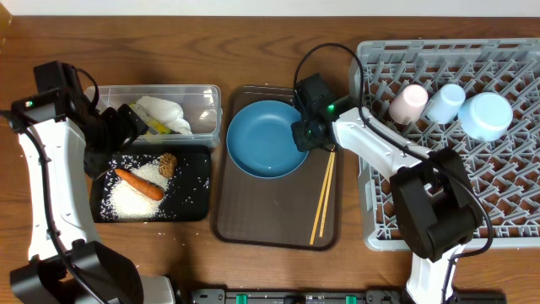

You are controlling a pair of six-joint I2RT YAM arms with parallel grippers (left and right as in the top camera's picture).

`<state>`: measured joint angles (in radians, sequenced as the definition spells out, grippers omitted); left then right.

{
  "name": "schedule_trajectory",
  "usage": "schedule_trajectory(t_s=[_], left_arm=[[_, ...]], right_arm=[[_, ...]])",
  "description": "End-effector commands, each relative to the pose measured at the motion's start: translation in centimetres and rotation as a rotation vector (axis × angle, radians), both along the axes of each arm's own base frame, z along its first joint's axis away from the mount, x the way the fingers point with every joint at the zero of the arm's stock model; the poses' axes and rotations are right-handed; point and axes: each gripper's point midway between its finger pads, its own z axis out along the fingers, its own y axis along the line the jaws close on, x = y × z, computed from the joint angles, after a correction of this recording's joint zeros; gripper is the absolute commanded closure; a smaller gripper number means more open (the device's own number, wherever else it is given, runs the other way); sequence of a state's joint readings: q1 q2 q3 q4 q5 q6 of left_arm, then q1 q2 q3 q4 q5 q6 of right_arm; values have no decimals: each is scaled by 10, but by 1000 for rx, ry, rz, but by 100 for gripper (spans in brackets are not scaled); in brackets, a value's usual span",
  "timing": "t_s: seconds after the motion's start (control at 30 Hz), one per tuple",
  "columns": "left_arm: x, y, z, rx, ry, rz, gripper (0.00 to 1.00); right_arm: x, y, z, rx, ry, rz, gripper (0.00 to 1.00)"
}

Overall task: Sort waste into correct bins and load items into the dishwasher rack
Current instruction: 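Lower the right gripper onto the blue plate's right rim and grasp it, then lift the blue plate and carry it right over the rack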

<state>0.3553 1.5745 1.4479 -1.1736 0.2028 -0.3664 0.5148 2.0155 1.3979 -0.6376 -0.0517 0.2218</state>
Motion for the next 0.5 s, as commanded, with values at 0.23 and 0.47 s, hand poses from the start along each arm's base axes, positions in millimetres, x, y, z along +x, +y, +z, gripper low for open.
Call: schedule_trajectory(t_s=[0.23,0.47], left_arm=[[-2,2,4,10,-9,4,2],[-2,2,4,10,-10,4,2]], right_arm=[[-5,-1,-15,1,51,-27,74],[0,-10,-17,60,94,-104,84]])
